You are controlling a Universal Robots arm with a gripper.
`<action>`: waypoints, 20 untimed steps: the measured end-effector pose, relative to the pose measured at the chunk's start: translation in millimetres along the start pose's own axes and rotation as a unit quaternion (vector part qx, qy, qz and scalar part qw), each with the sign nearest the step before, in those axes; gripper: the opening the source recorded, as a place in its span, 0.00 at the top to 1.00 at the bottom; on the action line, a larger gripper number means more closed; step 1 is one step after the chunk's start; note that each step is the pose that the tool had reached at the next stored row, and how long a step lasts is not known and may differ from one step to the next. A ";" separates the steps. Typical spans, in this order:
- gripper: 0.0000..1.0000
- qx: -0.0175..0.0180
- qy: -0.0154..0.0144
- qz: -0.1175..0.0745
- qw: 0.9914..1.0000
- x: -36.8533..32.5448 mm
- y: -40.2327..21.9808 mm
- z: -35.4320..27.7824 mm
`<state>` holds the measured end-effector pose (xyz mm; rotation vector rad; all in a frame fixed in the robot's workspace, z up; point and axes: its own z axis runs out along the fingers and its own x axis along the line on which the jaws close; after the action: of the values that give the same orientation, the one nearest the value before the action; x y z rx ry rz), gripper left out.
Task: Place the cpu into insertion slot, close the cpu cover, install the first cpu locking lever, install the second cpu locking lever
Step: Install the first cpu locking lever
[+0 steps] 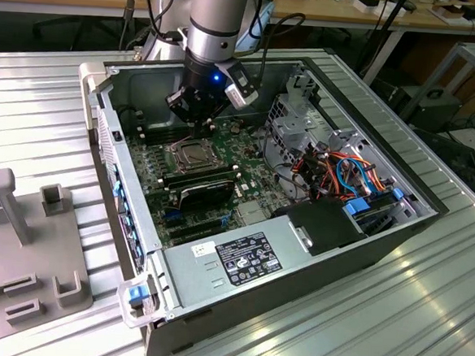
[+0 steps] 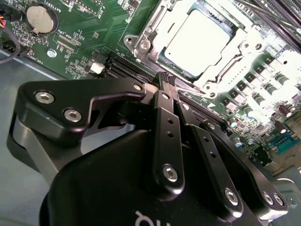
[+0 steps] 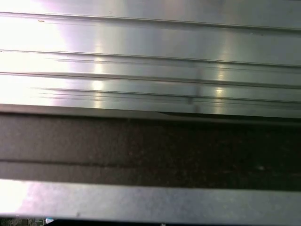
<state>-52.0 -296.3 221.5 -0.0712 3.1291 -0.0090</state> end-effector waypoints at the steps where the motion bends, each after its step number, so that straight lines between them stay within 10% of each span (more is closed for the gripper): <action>1: 0.89 0.000 0.000 0.000 1.000 0.0 0.0 0.0; 20: 0.89 -0.001 0.000 0.000 1.000 -5.1 -0.2 8.5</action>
<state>-46.8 -296.3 213.1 -0.0712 3.1289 -0.0067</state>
